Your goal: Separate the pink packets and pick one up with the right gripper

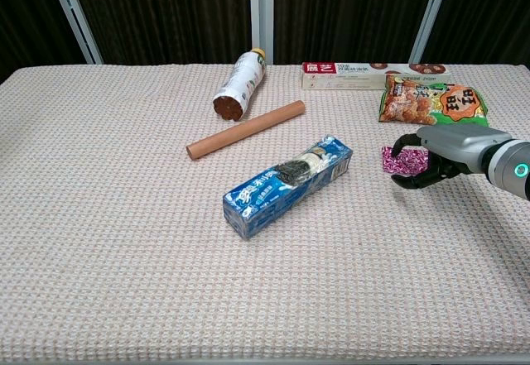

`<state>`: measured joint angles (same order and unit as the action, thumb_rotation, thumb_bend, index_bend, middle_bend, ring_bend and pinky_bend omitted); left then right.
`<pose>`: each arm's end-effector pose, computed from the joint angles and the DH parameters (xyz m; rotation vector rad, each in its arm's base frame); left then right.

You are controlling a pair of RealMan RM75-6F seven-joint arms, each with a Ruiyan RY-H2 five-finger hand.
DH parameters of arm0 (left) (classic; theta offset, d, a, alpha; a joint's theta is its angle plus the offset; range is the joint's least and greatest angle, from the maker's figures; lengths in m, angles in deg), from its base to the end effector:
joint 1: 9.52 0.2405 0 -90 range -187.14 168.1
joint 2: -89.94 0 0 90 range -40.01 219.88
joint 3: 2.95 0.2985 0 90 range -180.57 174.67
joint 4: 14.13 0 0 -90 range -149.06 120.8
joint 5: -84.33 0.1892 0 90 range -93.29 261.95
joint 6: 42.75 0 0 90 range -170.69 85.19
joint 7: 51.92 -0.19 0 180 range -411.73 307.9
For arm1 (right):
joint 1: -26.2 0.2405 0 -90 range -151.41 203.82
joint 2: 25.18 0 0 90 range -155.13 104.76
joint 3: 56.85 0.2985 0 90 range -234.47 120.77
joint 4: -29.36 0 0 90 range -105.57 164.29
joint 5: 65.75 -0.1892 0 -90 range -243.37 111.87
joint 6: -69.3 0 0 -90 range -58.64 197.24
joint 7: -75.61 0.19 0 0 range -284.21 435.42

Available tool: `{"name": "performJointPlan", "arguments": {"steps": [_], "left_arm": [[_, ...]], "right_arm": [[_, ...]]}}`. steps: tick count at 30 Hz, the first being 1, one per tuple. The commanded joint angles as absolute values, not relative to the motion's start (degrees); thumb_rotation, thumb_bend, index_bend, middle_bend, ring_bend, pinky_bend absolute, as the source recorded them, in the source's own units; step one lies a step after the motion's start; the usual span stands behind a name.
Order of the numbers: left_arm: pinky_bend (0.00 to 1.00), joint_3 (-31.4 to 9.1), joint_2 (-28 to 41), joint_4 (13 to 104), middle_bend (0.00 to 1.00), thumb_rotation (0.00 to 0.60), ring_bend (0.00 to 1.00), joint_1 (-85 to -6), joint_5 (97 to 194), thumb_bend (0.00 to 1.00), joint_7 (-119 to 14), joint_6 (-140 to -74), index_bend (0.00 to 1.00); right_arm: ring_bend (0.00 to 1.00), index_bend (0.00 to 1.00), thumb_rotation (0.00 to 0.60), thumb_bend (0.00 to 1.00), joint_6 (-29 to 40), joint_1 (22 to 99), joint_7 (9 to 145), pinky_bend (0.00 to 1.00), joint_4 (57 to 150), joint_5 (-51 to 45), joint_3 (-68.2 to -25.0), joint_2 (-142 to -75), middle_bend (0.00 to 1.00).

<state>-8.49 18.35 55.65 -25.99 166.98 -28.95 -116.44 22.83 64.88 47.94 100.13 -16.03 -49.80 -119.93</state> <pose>-0.3716 0.3197 0.1774 -1.3896 -1.0312 -1.0318 -0.2769 -0.3982 -0.0569 1.8036 -1.0943 0.5078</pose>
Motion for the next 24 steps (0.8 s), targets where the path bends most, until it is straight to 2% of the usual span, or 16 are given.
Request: {"name": "performJointPlan", "arguments": {"steps": [1, 24], "left_arm": [[0.26, -8.5, 18.31, 55.62, 0.29, 0.6, 0.23, -26.0, 166.88, 0.0, -28.99, -116.39, 0.28], [0.26, -8.68, 18.08, 56.06, 0.29, 0.6, 0.23, -26.24, 166.2, 0.0, -29.85, -115.82, 0.28]], "right_arm": [[1.0, 0.19, 0.235, 0.29, 23.01, 64.94, 48.13, 1.0, 100.13, -16.09, -49.98, -119.96, 1.0], [1.0, 0.19, 0.236, 0.29, 23.3, 64.61, 47.91, 1.0, 101.79, -19.97, -51.2, -117.56, 1.0]]}}
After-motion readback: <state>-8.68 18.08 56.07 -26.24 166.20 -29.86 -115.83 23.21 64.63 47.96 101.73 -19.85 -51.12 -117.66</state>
